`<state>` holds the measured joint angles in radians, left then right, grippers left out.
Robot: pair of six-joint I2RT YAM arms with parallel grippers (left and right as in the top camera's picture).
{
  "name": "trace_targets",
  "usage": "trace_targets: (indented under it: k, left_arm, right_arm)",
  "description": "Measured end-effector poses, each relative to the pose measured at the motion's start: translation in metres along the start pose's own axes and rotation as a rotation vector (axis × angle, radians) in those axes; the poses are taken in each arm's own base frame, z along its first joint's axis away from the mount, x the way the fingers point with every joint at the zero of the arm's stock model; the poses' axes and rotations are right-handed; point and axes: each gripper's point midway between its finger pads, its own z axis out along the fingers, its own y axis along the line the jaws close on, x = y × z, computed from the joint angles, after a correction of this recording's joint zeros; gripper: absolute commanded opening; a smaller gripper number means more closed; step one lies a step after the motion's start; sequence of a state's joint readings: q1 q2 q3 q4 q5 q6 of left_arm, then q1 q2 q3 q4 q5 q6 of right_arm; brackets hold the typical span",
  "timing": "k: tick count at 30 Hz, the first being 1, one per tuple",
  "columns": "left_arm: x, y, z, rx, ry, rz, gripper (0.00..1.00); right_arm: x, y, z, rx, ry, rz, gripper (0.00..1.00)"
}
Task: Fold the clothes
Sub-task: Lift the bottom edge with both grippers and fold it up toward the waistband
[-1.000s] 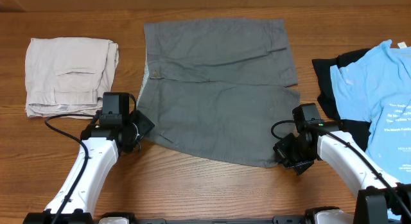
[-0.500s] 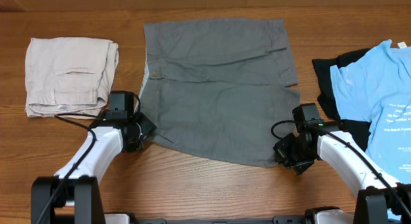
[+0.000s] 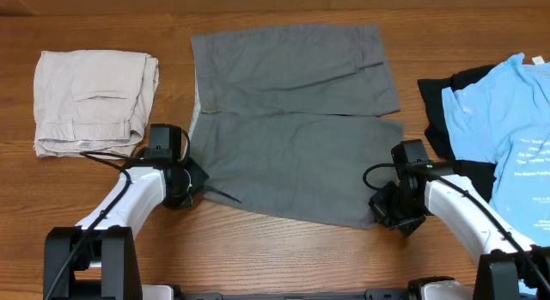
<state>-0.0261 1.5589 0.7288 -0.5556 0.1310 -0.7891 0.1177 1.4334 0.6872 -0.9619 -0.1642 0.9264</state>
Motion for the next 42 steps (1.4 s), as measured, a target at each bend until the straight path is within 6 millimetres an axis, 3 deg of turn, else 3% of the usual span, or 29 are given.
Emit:
trace_targets:
  k: [10,18,24,30,36,42]
  left_arm:
    - [0.034,0.024,-0.017,-0.091,0.147,0.100,0.04]
    - [0.044,0.017,-0.079,-0.012,0.093,0.173,0.04]
    - [0.038,-0.001,-0.141,0.061,0.009,0.200,0.04]
    - [0.021,-0.026,-0.183,0.138,-0.085,0.223,0.05]
    - [0.000,-0.051,-0.207,0.227,-0.194,0.247,0.07]
    - [-0.027,-0.073,-0.215,0.283,-0.310,0.266,0.04]
  right_arm:
    - [-0.004,0.003,-0.043,0.035,-0.045,-0.074,0.04]
    - [-0.002,0.007,-0.094,-0.031,-0.137,-0.145,0.04]
    - [-0.013,0.040,-0.152,-0.167,-0.264,-0.244,0.04]
    - [-0.023,0.075,-0.209,-0.271,-0.368,-0.329,0.04]
    - [-0.046,0.119,-0.238,-0.316,-0.429,-0.390,0.04]
    - [-0.076,0.171,-0.255,-0.404,-0.519,-0.431,0.04]
